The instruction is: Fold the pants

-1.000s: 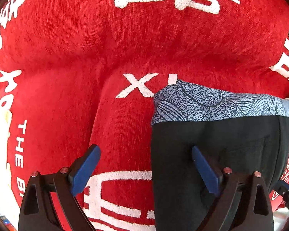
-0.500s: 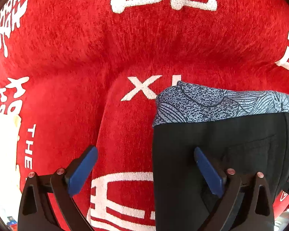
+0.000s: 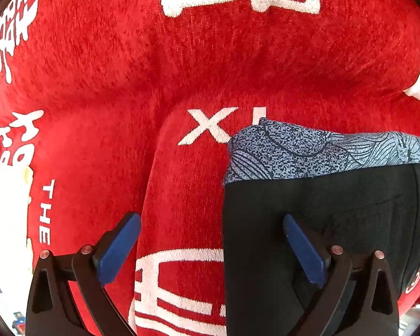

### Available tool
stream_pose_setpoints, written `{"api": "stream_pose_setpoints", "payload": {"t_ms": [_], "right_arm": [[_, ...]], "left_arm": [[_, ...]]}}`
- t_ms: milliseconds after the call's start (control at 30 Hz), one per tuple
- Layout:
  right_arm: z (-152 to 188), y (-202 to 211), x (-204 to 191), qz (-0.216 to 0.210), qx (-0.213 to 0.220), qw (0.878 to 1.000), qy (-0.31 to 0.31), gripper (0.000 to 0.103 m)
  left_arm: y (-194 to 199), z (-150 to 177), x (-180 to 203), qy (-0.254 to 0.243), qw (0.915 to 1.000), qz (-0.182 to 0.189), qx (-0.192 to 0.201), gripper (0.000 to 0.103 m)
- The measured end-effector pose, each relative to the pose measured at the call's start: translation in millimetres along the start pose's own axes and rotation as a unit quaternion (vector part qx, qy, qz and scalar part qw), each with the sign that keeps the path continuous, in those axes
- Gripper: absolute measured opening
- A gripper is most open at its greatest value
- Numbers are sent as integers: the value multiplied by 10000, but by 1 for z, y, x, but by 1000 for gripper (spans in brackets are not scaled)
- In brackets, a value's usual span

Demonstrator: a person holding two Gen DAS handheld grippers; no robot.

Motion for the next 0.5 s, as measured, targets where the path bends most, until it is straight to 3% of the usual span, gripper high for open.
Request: {"api": "stream_pose_setpoints", "payload": {"t_ms": [100, 267, 500], "right_arm": [[-14, 7, 7, -152, 274, 9994, 116, 76], [-46, 2, 26, -787, 462, 9958, 119, 78], [-70, -24, 40, -1726, 347, 9837, 360, 78]], "left_arm": [[3, -4, -3, 28, 9998, 150, -91, 102], [8, -7, -9, -22, 9956, 859, -362, 102], [1, -8, -16, -102, 9769, 1862, -1041, 102]]}}
Point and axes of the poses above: each gripper's, at about its wrist camera, not at the fingertips, and y roughly against the way its jaws point, x to its right, z to its underside, the point moved 2 cm from there along -y, roughly the way its jaws point, and after that the axes turned 14 degrees about y, right-handed, at the moved point
